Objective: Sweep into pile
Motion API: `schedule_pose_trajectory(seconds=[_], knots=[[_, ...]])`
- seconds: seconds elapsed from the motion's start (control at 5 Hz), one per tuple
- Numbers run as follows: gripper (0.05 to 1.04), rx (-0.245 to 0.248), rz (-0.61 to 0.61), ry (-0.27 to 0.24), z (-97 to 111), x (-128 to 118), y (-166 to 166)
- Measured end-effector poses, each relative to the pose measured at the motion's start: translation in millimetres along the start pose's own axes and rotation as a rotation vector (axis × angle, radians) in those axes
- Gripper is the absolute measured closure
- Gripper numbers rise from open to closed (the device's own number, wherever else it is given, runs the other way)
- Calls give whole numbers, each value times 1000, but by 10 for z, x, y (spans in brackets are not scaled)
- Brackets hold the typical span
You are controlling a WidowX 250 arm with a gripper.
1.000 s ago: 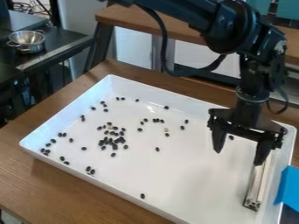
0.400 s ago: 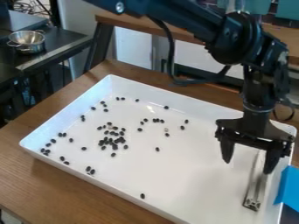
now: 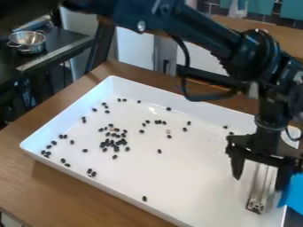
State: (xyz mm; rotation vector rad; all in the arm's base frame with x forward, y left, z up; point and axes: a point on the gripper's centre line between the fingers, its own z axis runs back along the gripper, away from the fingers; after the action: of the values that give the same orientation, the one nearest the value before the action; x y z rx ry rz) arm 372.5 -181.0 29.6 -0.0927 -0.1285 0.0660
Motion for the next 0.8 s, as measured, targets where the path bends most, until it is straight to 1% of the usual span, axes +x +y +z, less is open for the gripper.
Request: schedule_pose_trajectory(seconds=[0.2, 0.4, 0.6, 0.8], knots=[[131, 24, 19, -3, -67, 29, 11], [400, 28, 27, -2, -85, 21, 15], [675, 36, 25, 13, -114, -13, 77], [698, 48, 29, 29, -94, -53, 230]])
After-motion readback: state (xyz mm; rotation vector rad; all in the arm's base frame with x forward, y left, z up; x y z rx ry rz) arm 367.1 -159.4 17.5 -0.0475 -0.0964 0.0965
